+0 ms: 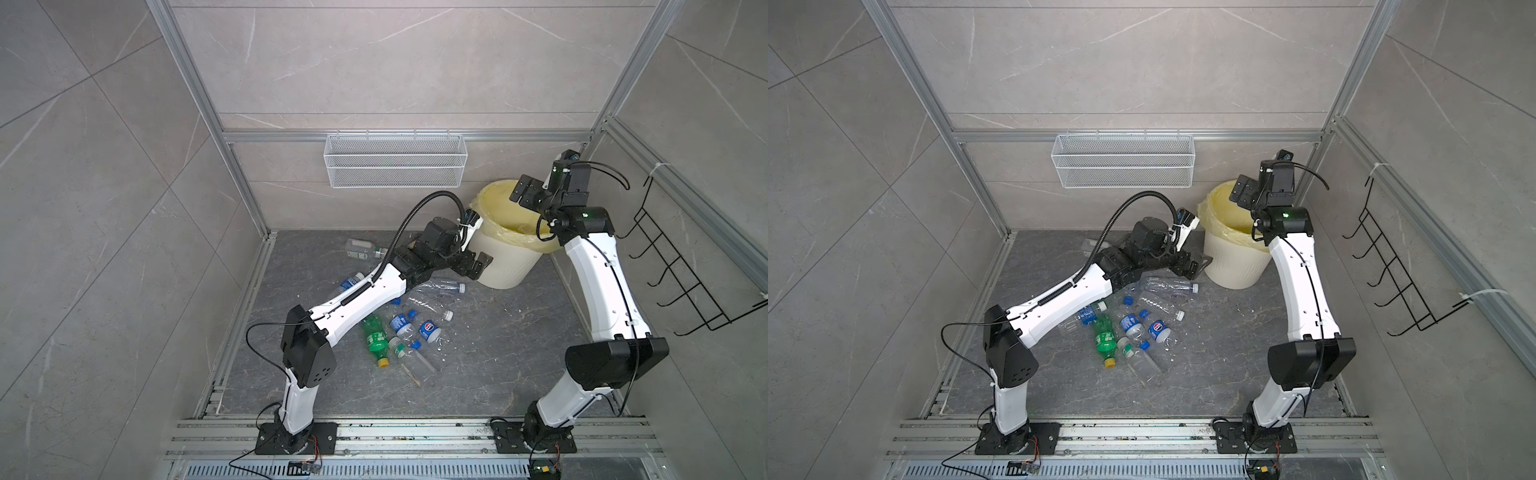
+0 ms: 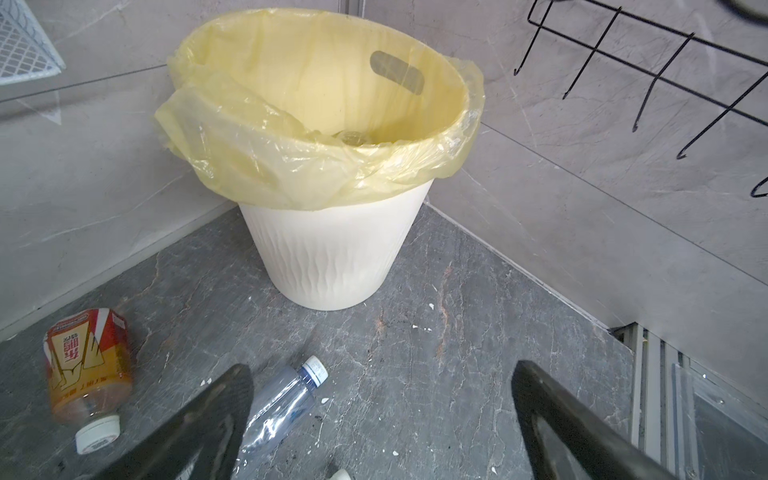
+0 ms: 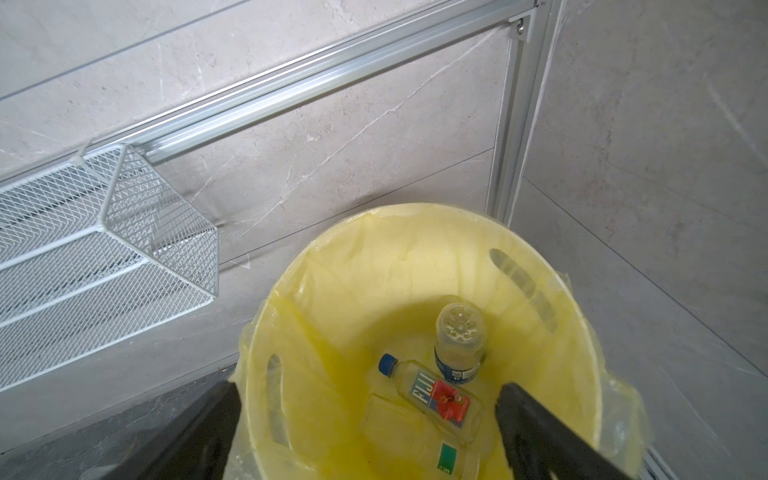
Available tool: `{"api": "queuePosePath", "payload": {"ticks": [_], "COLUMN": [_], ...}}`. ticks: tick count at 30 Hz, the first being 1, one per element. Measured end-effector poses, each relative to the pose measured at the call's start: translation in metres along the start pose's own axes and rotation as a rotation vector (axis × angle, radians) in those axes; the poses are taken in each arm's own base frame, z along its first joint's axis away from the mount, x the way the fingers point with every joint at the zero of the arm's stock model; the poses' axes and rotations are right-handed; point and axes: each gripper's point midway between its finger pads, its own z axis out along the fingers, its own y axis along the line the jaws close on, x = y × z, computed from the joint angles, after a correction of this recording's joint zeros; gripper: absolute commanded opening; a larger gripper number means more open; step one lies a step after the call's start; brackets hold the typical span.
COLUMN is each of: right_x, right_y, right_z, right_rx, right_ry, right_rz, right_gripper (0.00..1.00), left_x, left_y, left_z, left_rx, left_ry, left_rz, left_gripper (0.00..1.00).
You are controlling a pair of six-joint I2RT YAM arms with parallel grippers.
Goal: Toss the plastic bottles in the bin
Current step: 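Raise both held bottles over the yellow-lined bin and open both grippers, then move both grippers back down to the bottle pile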
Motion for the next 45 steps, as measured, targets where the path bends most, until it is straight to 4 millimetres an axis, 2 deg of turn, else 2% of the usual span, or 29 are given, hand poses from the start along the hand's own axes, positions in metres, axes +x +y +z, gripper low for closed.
{"api": "queuePosePath", "payload": {"ticks": [5,13,16,19,25,29,37,40,45], "right_x": [0.003,0.02,0.035,0.054,0.086,0.111,0.181,0.211,0.263], "right_y": [0.0,0.0,0.003,0.014,0.05,0.084,0.137,0.155,0.186], "right_z": [-0.008,-0.017,-0.022,-0.031,-0.051,-0.069,-0.094,-0.105,-0.13], "right_rx": [-0.015,-0.043,-0.058,-0.086,-0.171,-0.249,-0.375,-0.42,-0.501], "right_ry": [0.008,0.05,0.076,0.11,0.157,0.19,0.302,0.345,0.418], "right_rz": [0.015,0.043,0.046,0.034,-0.019,-0.071,-0.163,-0.2,-0.269], "right_gripper": [1.0,1.0,1.0,1.0,1.0,1.0,1.0,1.0,1.0], "left_x": [0.006,-0.003,-0.001,0.01,0.047,0.078,0.123,0.151,0.215], "left_y": [0.006,0.02,0.033,0.056,0.107,0.136,0.165,0.179,0.204], "left_z": [-0.003,-0.014,-0.019,-0.028,-0.057,-0.09,-0.163,-0.186,-0.21], "left_rx": [-0.031,-0.068,-0.09,-0.133,-0.242,-0.324,-0.468,-0.527,-0.628], "left_ry": [0.015,-0.006,0.004,0.027,0.09,0.133,0.171,0.195,0.289], "left_rz": [-0.019,-0.085,-0.135,-0.207,-0.339,-0.415,-0.502,-0.558,-0.679], "left_gripper": [1.0,1.0,1.0,1.0,1.0,1.0,1.0,1.0,1.0]}}
